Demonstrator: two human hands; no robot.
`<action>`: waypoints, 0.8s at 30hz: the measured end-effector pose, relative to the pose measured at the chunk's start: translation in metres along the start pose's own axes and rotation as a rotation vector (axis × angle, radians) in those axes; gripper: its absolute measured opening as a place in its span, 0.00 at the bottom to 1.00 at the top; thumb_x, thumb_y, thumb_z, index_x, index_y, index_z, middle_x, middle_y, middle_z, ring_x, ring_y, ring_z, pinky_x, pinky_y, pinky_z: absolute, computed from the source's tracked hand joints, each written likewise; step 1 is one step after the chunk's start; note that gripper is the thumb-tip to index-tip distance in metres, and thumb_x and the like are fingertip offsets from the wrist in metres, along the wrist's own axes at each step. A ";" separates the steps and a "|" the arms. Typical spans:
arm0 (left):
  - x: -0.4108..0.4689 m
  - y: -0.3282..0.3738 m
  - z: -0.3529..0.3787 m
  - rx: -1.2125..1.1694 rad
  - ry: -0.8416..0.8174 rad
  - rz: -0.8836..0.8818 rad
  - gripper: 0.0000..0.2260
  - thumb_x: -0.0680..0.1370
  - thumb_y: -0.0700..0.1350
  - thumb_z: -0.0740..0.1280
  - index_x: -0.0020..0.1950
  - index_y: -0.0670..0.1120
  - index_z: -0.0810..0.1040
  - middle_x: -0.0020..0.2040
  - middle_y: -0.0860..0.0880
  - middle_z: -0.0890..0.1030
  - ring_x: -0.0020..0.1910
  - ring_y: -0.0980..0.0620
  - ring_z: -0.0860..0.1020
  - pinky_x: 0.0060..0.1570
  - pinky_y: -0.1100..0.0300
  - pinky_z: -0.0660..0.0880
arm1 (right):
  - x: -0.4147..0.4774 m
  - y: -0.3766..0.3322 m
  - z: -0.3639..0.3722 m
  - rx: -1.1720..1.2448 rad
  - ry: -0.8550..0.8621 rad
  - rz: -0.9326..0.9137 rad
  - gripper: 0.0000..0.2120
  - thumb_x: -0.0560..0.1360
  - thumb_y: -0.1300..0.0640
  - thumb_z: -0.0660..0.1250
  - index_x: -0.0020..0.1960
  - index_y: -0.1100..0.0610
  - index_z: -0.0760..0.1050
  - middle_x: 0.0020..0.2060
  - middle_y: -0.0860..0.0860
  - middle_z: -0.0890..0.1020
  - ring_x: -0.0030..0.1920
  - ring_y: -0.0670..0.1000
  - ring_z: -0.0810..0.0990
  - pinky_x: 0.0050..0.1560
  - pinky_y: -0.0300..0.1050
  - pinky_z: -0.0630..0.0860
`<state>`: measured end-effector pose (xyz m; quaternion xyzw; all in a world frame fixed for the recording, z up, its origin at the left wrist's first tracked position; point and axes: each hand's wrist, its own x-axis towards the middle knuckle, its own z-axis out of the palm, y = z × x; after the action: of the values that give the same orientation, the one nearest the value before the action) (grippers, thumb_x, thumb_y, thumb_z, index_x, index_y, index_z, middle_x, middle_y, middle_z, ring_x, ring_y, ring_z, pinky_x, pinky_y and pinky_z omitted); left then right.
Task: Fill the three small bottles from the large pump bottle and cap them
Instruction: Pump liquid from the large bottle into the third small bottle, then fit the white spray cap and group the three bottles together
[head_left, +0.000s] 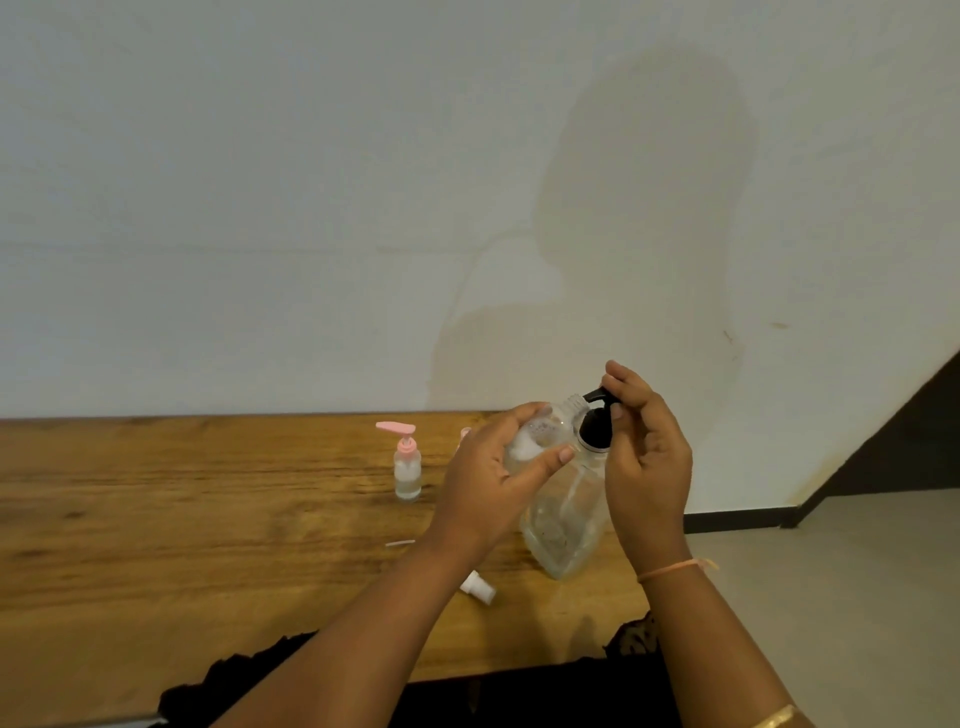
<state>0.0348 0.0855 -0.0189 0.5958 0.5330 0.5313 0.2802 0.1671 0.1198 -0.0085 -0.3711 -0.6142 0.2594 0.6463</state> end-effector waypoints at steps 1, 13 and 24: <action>-0.001 -0.001 -0.002 0.021 0.019 0.001 0.17 0.69 0.65 0.67 0.56 0.70 0.69 0.55 0.70 0.73 0.61 0.66 0.70 0.57 0.67 0.69 | 0.001 -0.001 0.000 0.002 -0.004 0.001 0.18 0.78 0.71 0.57 0.56 0.51 0.75 0.60 0.48 0.77 0.63 0.45 0.74 0.62 0.38 0.71; -0.017 0.007 -0.032 -0.245 0.177 -0.153 0.22 0.62 0.52 0.73 0.54 0.58 0.74 0.55 0.52 0.81 0.54 0.54 0.80 0.50 0.55 0.80 | 0.000 -0.006 -0.004 -0.032 -0.032 0.032 0.24 0.78 0.71 0.58 0.62 0.45 0.71 0.64 0.49 0.75 0.66 0.46 0.71 0.67 0.47 0.69; -0.039 0.009 -0.073 -0.273 0.279 -0.236 0.27 0.63 0.48 0.75 0.60 0.46 0.72 0.55 0.47 0.81 0.53 0.51 0.80 0.50 0.55 0.79 | -0.044 -0.034 0.002 -0.359 0.044 -0.145 0.23 0.76 0.72 0.61 0.66 0.53 0.68 0.68 0.58 0.66 0.68 0.34 0.60 0.62 0.22 0.58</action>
<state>-0.0252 0.0297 -0.0030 0.4069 0.5559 0.6392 0.3420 0.1561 0.0652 -0.0081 -0.4409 -0.6612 0.0905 0.6002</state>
